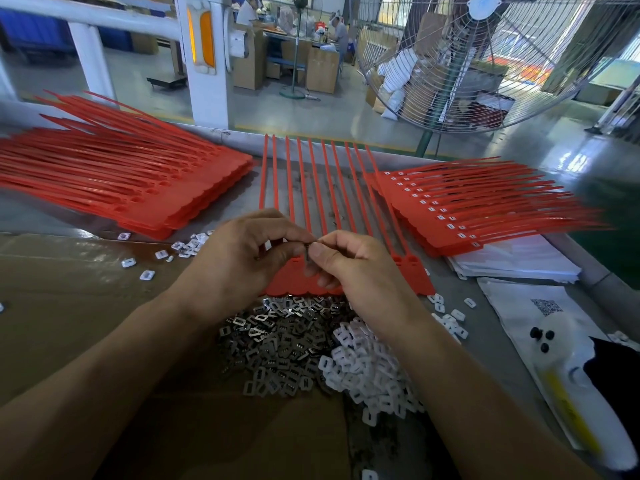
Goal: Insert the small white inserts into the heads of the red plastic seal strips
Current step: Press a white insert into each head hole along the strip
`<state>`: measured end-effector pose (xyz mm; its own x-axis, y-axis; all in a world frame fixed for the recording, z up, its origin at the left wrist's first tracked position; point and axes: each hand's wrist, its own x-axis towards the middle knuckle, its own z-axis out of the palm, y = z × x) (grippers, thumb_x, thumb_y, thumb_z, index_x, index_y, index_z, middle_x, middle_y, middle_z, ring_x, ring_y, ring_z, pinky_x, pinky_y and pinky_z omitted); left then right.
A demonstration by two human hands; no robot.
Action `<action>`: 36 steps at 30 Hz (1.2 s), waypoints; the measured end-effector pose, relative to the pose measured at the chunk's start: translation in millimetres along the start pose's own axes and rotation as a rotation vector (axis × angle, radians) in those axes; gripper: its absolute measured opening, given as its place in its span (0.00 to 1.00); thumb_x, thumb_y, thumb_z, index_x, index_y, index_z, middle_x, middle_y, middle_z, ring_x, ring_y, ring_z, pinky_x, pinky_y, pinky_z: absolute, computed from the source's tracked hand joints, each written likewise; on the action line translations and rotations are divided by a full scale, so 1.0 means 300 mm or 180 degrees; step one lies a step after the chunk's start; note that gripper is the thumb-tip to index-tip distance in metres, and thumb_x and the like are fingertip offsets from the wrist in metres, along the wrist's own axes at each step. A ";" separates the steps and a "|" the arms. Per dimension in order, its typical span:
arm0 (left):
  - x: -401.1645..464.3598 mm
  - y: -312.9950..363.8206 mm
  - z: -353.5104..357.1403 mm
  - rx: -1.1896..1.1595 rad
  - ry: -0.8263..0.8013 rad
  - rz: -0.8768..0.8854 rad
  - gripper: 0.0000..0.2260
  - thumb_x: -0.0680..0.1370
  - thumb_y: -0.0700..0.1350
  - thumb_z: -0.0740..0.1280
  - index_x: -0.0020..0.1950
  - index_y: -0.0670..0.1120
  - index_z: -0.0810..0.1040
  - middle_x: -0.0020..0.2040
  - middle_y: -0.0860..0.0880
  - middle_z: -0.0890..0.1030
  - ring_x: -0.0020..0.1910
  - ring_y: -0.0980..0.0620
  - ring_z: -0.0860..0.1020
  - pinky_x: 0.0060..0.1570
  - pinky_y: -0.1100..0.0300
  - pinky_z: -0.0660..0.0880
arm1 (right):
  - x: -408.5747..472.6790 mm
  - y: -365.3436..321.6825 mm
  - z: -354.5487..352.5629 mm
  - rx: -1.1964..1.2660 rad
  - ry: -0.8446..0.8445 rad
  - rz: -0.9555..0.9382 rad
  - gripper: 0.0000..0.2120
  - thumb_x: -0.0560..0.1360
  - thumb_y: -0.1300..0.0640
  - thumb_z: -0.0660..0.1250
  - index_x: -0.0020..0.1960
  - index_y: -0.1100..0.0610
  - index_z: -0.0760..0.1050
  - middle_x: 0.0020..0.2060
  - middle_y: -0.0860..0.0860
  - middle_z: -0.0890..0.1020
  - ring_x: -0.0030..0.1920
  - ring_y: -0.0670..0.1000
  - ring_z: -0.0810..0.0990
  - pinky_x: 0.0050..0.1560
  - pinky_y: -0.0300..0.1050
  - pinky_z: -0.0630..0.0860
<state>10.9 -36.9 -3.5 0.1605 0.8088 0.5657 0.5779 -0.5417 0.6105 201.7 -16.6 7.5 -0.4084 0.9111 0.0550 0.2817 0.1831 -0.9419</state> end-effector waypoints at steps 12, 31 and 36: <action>0.002 -0.006 0.003 0.0064 0.0104 -0.0031 0.07 0.77 0.50 0.70 0.53 0.53 0.84 0.46 0.58 0.81 0.47 0.54 0.80 0.43 0.69 0.71 | -0.003 -0.003 -0.001 -0.0008 0.0008 -0.0025 0.09 0.84 0.53 0.64 0.50 0.53 0.82 0.42 0.49 0.86 0.41 0.43 0.80 0.48 0.42 0.77; -0.005 0.012 0.005 -0.0250 0.0131 -0.0161 0.09 0.77 0.39 0.71 0.55 0.49 0.86 0.48 0.57 0.83 0.50 0.55 0.82 0.49 0.59 0.77 | 0.004 0.011 0.000 -0.0036 -0.0026 -0.0132 0.08 0.84 0.54 0.64 0.52 0.52 0.81 0.44 0.49 0.86 0.42 0.43 0.80 0.47 0.38 0.76; -0.002 0.013 0.003 -0.0202 0.0179 -0.0193 0.09 0.77 0.39 0.72 0.54 0.50 0.86 0.47 0.57 0.83 0.48 0.55 0.81 0.46 0.60 0.76 | 0.007 0.012 -0.001 -0.0026 -0.0009 -0.0186 0.07 0.84 0.55 0.65 0.52 0.52 0.82 0.44 0.49 0.86 0.42 0.43 0.80 0.48 0.39 0.77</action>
<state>13.7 -39.4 -2.0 0.0806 0.8274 0.5557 0.5331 -0.5069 0.6774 202.1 -13.9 4.4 -0.4267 0.8978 0.1088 0.2643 0.2388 -0.9344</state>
